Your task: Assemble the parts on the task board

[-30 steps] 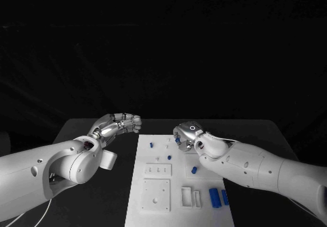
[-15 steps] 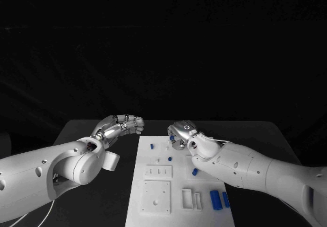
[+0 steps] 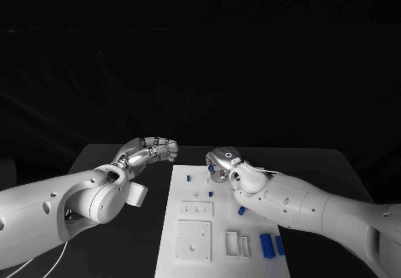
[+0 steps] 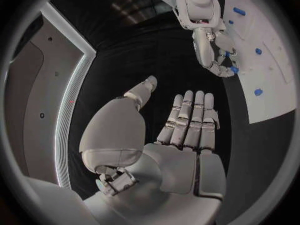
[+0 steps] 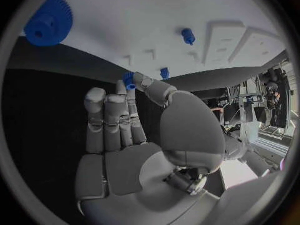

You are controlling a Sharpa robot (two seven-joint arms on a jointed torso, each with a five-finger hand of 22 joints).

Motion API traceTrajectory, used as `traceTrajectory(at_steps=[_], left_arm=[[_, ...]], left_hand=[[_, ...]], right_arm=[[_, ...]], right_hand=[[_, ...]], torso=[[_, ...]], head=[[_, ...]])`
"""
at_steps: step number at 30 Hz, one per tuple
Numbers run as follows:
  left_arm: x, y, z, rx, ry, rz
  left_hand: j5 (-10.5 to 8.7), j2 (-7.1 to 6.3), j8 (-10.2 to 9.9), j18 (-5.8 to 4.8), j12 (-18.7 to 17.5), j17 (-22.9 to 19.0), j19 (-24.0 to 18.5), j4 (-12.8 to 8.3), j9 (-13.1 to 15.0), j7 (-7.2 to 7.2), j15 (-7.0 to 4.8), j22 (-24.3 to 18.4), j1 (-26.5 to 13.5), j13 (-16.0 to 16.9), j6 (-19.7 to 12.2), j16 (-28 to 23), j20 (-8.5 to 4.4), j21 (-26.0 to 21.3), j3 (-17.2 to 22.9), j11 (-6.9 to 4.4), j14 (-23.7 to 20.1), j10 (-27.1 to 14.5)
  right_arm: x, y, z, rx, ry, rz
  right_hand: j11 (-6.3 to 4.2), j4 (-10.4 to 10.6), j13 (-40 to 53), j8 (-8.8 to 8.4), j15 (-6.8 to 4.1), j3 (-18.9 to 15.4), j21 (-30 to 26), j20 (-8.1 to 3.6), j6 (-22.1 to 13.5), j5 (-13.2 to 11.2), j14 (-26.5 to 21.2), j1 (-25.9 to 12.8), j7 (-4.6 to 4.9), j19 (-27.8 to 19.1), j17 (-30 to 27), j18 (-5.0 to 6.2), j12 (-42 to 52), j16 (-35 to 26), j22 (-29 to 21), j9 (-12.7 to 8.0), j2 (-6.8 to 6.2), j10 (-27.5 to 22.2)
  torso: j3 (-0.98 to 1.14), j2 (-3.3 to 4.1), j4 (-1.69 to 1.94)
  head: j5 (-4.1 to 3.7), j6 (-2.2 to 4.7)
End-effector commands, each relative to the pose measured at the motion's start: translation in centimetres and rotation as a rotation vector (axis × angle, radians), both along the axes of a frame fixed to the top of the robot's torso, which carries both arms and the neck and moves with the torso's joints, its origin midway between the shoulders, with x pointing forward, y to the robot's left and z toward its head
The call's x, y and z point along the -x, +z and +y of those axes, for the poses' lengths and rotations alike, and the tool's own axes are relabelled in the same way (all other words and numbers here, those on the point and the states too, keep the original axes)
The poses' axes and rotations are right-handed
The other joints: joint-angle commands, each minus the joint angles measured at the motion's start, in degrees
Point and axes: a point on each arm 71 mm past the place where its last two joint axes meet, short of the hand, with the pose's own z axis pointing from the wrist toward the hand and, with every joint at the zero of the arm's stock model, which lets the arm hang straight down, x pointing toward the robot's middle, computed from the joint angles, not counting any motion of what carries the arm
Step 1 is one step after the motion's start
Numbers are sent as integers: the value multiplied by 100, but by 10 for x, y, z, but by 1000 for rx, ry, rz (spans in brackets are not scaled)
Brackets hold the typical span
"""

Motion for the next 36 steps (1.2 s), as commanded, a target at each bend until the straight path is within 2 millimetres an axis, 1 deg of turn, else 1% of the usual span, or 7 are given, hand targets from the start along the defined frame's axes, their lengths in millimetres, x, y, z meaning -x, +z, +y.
traceTrajectory(at_steps=[1, 9, 18, 28, 32, 33, 36], left_arm=[[1, 5, -3, 1, -10, -18], [3, 8, -5, 3, -18, -24], [2, 8, -6, 2, -18, -23], [2, 8, -6, 2, -17, -23], [2, 8, -6, 2, -16, -23], [2, 8, -5, 1, -15, -23], [2, 8, -6, 1, -15, -23]], left_hand=[[-6, 4, -20, 63, -34, -7, 49, -43, -5, 147, -10, 125, -43, -7, 37, -20, 5, -29, 5, -7, 35, 39], [-6, 2, -21, 64, -37, -8, 50, -48, -7, 146, -10, 125, -44, -7, 42, -22, 5, -30, 8, -7, 36, 42], [-6, 0, -21, 65, -39, -9, 50, -49, -8, 145, -10, 126, -45, -7, 44, -24, 6, -30, 9, -7, 36, 43], [-7, -2, -24, 65, -44, -11, 51, -52, -11, 145, -9, 126, -50, -8, 48, -27, 7, -31, 11, -7, 36, 45], [-7, -3, -25, 66, -46, -12, 51, -53, -12, 145, -8, 126, -52, -8, 48, -28, 7, -31, 12, -6, 37, 45], [-7, -4, -25, 66, -47, -13, 51, -54, -12, 145, -8, 126, -52, -8, 49, -29, 7, -32, 12, -6, 37, 44], [-8, -9, -28, 66, -51, -14, 51, -57, -14, 145, -7, 126, -53, -9, 49, -32, 8, -32, 13, -4, 35, 42]], right_arm=[[0, -1, 2, 18, 8, 4], [-1, -1, 2, 23, 2, 8], [-4, -3, -3, 52, -29, 18], [-4, -5, 0, 68, -30, 34], [-5, -5, 0, 52, -32, 42], [-5, -5, -1, 37, -32, 47], [-5, -3, -1, -5, -28, 43]], right_hand=[[-8, 3, 450, -4, -77, 34, 38, -29, 15, 15, -76, 20, 18, 3, -9, 481, -29, 26, 119, 9, -30, 135], [-6, 4, 459, -8, -75, 36, 39, -29, 11, 15, -77, 19, 19, 0, -13, 481, -34, 26, 118, 12, -32, 130], [0, 7, 472, -18, -70, 42, 39, -27, 1, 15, -83, 17, 24, -10, -22, 481, -47, 22, 115, 17, -30, 114], [7, 11, 495, -30, -63, 45, 36, -23, -11, 14, -92, 9, 29, -27, -36, 480, -64, 15, 112, 26, -35, 96], [18, 18, 514, -51, -52, 48, 27, -16, -36, 14, -102, -3, 40, -45, -53, 481, -90, 4, 106, 31, -41, 63], [31, 29, 517, -71, -40, 44, 20, -10, -66, 13, -110, -21, 52, -55, -64, 481, -116, -5, 102, 29, -61, 26], [185, 123, 438, -282, 107, -112, 8, 18, -418, 9, -98, -201, 203, -57, -91, 480, -360, -10, 89, -48, -337, -377]], torso=[[-12, 50, 24], [-27, 115, 61], [-40, 164, 60], [-36, 161, 73], [-36, 161, 65], [-36, 161, 65], [-39, 160, 62]], head=[[4, 5], [-19, 16], [-35, 30], [-17, 11], [-12, 6], [-11, 1], [-3, 2]])
